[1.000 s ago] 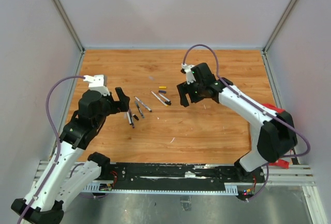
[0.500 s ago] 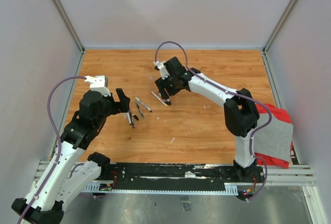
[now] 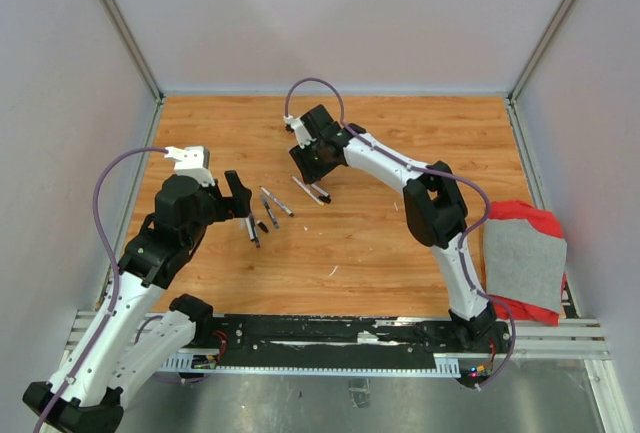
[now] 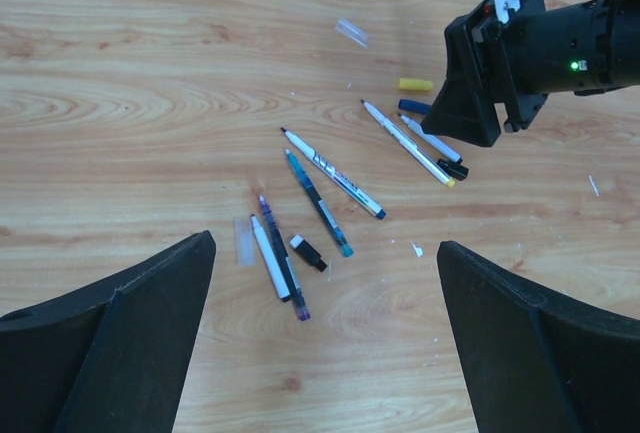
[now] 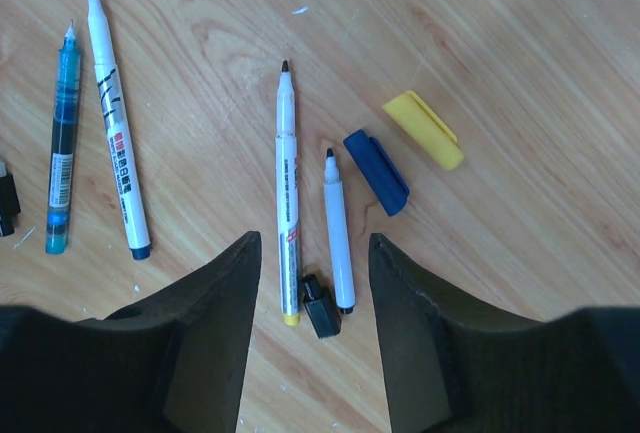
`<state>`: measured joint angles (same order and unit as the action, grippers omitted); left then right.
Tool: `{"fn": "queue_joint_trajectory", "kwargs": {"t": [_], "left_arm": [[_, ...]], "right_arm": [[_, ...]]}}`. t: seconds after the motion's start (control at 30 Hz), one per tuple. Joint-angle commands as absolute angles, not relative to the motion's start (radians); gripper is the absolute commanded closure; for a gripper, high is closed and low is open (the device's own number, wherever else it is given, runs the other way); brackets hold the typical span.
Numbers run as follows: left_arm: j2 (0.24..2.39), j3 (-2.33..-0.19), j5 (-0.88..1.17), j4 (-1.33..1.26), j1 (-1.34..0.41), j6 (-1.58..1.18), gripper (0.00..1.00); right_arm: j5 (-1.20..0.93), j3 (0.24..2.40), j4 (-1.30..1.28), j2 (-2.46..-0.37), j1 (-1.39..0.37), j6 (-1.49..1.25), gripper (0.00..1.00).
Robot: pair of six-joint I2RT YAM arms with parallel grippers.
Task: Insert the pens into the pen caps
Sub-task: Pick up the pen from the center of the board.
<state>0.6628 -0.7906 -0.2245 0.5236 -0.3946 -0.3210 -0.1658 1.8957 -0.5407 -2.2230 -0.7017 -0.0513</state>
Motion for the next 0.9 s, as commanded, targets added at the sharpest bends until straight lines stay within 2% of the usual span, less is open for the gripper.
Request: {"fn": "queue_joint_trajectory", "kwargs": {"t": [0.0, 0.37, 0.87], "left_arm": [[0.663, -0.788, -0.232, 0.491, -0.387, -0.307, 0.01], [0.666, -0.787, -0.233, 0.489, -0.385, -0.307, 0.01], [0.664, -0.787, -0.233, 0.491, -0.385, -0.307, 0.01]], "right_arm": [[-0.179, 1.973, -0.598, -2.271, -0.728, -0.039, 0.53], [-0.186, 1.997, -0.610, -2.306, -0.762, -0.026, 0.68], [-0.132, 2.032, -0.656, -2.343, -0.771, -0.004, 0.67]]}}
